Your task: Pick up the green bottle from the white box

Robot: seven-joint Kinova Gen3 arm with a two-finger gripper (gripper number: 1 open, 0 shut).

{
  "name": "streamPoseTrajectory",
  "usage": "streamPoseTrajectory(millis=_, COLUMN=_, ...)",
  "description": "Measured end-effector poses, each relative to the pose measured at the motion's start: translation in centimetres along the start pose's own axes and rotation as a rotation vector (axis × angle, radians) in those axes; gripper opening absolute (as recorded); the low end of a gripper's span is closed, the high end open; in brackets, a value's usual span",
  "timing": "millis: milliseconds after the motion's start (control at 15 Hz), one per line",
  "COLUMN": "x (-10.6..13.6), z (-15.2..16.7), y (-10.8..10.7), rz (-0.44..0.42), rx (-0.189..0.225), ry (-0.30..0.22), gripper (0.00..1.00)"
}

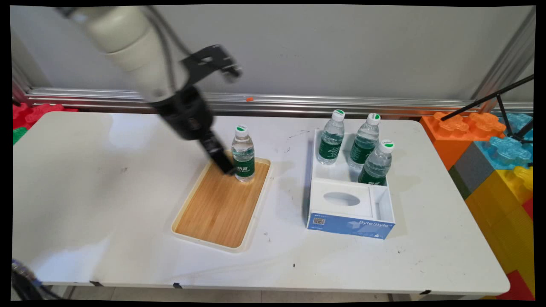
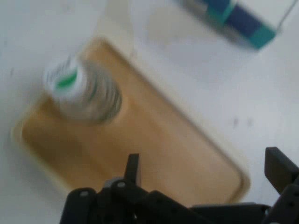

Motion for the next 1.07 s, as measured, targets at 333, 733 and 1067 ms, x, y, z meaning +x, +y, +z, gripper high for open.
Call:
streamPoseTrajectory(millis=333, x=5.9, z=3.3, y=1.7, rz=0.009, rx=-0.043, ry=0.112, gripper=1.0)
streamPoseTrajectory(millis=733, x=12.1, z=9.5, y=4.2, rz=0.092, rx=-0.105, ry=0.246, gripper=1.0)
streamPoseTrajectory(millis=1067, x=15.7, z=14.7, y=6.2, rz=0.156, rx=-0.109, ry=0.309, gripper=1.0)
